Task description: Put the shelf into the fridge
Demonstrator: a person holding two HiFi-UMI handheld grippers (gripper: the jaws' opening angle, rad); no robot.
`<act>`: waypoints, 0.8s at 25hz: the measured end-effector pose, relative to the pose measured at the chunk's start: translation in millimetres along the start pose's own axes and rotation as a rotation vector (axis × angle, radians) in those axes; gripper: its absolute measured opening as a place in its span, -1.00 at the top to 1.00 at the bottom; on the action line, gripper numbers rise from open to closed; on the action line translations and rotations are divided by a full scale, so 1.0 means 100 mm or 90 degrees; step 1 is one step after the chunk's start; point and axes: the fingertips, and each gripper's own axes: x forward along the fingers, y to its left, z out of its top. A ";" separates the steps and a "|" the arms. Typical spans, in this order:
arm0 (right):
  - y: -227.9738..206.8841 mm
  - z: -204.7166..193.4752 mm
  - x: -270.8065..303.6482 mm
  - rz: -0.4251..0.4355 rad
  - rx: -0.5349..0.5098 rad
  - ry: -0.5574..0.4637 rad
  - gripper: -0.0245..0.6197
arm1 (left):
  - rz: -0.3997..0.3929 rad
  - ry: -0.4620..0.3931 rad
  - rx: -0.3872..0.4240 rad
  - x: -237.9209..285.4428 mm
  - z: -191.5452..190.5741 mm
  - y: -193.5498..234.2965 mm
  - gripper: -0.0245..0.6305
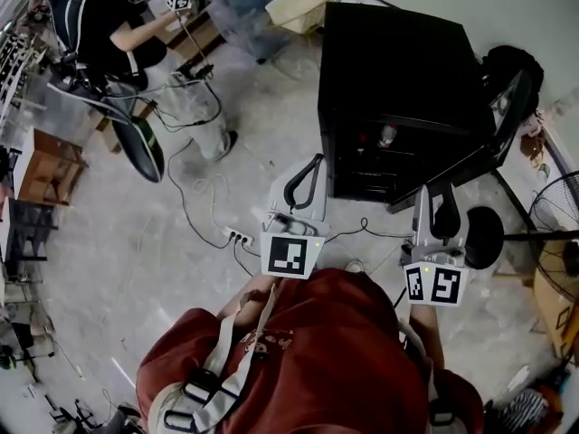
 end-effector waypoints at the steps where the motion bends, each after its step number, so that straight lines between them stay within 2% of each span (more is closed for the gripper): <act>1: 0.01 0.05 0.02 0.003 -0.030 -0.005 0.49 | -0.001 -0.005 -0.001 0.00 0.04 0.00 0.91; 3: 0.00 0.12 0.04 0.005 -0.053 -0.010 0.50 | 0.001 -0.011 -0.001 0.00 0.09 0.01 0.91; 9: -0.09 0.13 0.04 -0.012 -0.035 -0.006 0.65 | 0.008 -0.016 0.005 -0.01 0.13 0.01 0.91; 13: -0.07 0.07 0.03 -0.001 -0.031 0.008 0.92 | 0.005 -0.006 -0.004 -0.02 0.07 -0.02 0.91; 20: -0.05 0.03 0.02 0.009 -0.035 0.019 0.93 | 0.005 -0.005 -0.005 -0.05 0.02 -0.04 0.91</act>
